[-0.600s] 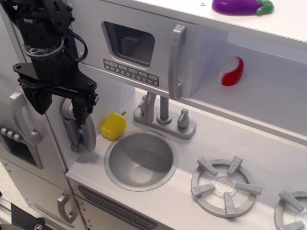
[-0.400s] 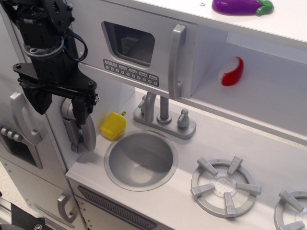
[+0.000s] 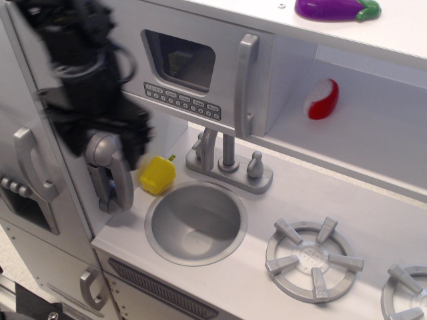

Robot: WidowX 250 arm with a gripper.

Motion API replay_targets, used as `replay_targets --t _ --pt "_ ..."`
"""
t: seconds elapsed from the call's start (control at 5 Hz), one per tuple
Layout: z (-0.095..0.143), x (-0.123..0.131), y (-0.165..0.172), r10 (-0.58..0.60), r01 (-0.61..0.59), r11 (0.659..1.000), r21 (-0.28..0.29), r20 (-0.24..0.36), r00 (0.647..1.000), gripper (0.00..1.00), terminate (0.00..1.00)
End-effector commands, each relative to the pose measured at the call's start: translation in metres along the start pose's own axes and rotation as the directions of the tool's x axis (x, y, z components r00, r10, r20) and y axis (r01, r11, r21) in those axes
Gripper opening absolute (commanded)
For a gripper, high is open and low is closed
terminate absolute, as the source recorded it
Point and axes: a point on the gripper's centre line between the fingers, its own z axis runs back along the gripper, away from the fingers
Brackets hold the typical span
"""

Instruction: Open microwave

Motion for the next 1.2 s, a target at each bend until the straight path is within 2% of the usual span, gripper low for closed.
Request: replay_targets --t 0.0,0.2,0.4,1.0 --pt "0.026 0.048 -0.057 -0.053 0.065 0.993 -0.101 0.112 0.992 1.0 0.0" --pt "0.032 0.06 -0.076 -0.049 0.067 0.99 -0.128 0.136 0.99 1.0 0.0" --pt "0.034 0.073 -0.086 -0.029 0.049 0.991 -0.121 0.162 0.986 1.0 0.0" --pt "0.026 0.109 -0.079 0.046 -0.031 0.996 -0.078 0.197 0.979 1.0 0.0"
